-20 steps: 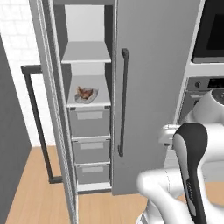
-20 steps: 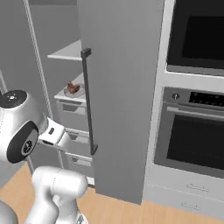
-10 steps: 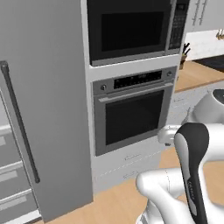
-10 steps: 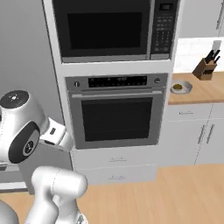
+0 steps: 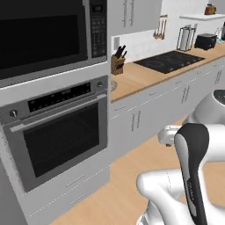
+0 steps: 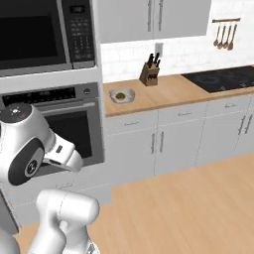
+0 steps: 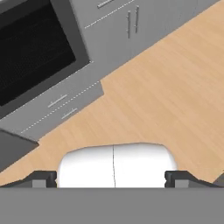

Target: Take the meat container that has the steak and place it on the second highest rack of the freezer. Then take the vegetable container that has the avocado and lemon wedge and place it on the highest rack of the freezer.

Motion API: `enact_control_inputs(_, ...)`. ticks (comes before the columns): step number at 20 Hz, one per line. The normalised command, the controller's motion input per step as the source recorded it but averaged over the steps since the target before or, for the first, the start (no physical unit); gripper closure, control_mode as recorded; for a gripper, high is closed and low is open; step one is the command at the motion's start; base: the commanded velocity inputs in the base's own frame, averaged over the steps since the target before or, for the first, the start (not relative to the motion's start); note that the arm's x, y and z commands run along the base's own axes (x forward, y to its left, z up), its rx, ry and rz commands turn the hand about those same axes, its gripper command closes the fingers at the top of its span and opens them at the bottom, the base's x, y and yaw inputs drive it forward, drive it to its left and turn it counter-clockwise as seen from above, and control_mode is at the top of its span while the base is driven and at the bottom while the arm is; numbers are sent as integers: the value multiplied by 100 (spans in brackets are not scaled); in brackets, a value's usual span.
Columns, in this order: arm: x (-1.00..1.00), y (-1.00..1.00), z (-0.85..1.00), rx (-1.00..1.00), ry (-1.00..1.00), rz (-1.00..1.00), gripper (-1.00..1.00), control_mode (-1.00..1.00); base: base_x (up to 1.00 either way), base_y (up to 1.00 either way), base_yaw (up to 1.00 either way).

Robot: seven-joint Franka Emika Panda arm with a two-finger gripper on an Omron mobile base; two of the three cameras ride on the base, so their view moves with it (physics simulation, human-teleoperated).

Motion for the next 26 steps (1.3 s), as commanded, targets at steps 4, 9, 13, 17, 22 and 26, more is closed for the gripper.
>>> enact_control_inputs(4, 0, 0, 0, 0, 0, 0, -100, 100, 94, -74, -11)
enact_control_inputs(9, 0, 0, 0, 0, 0, 0, -100, 100, 100, -48, 7)
enact_control_inputs(13, 0, 0, 0, 0, 0, 0, -100, 100, 100, -77, 20)
enact_control_inputs(17, 0, 0, 0, 0, 0, 0, -100, 100, 100, -64, 47)
enact_control_inputs(22, 0, 0, 0, 0, 0, 0, -100, 100, 74, -34, 66)
enact_control_inputs(26, 0, 0, 0, 0, 0, 0, -100, 100, 56, -18, 70)
